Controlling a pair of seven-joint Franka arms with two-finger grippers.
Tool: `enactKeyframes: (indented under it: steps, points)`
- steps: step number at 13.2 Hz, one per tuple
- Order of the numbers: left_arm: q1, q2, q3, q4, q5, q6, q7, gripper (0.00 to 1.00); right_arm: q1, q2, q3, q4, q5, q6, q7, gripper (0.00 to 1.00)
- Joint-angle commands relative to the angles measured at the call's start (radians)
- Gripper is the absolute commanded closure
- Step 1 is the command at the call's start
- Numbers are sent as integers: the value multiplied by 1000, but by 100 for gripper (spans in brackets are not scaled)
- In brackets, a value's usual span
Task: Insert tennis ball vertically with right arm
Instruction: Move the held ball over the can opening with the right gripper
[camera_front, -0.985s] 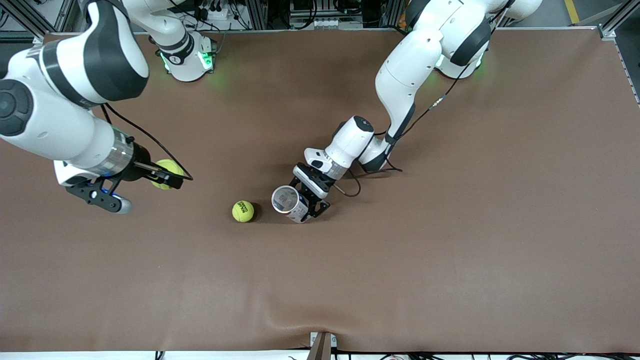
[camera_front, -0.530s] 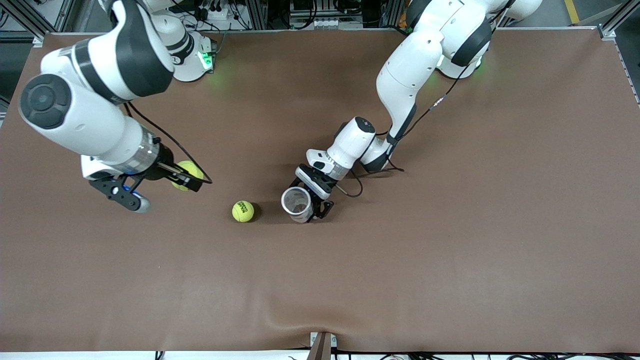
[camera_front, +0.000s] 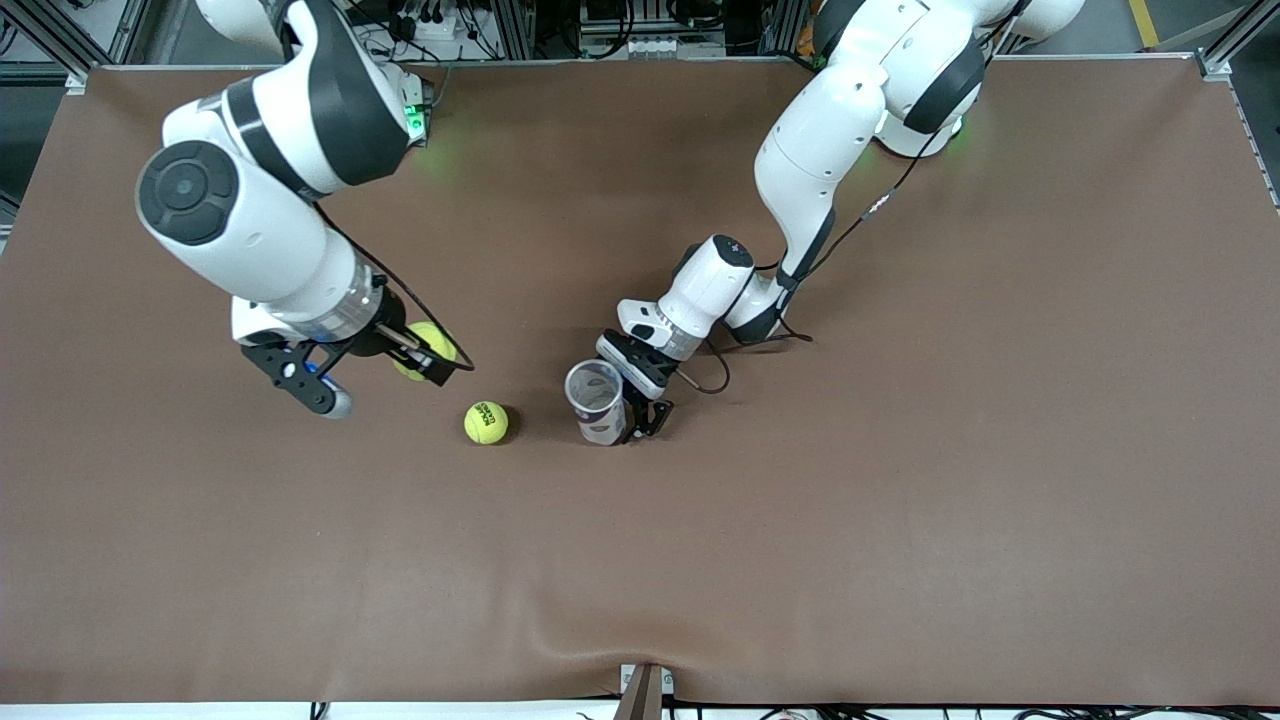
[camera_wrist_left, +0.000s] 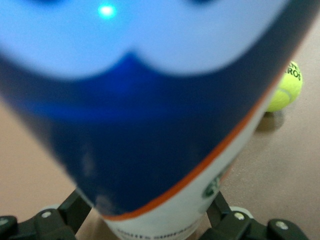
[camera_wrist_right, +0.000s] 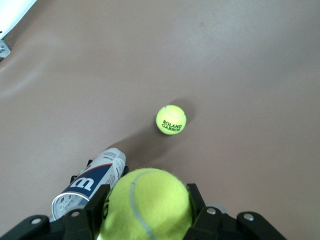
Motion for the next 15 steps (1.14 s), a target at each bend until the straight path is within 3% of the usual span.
enactKeyframes:
  steps: [1, 3, 7, 15]
  points:
    - [0, -18, -1, -17, -2, -1, -1, 0, 34, 17, -6, 16, 8, 5, 61, 100]
    - [-1, -18, 0, -15, -1, -1, 3, 5, 71, 29, -8, 19, 8, 19, 116, 100]
    - [-1, -21, -1, -12, 2, -1, 1, 3, 132, 72, -8, 24, 6, 113, 210, 100]
    - [3, -23, 0, -4, 13, -1, 4, 0, 206, 216, -9, 159, -28, 130, 109, 100]
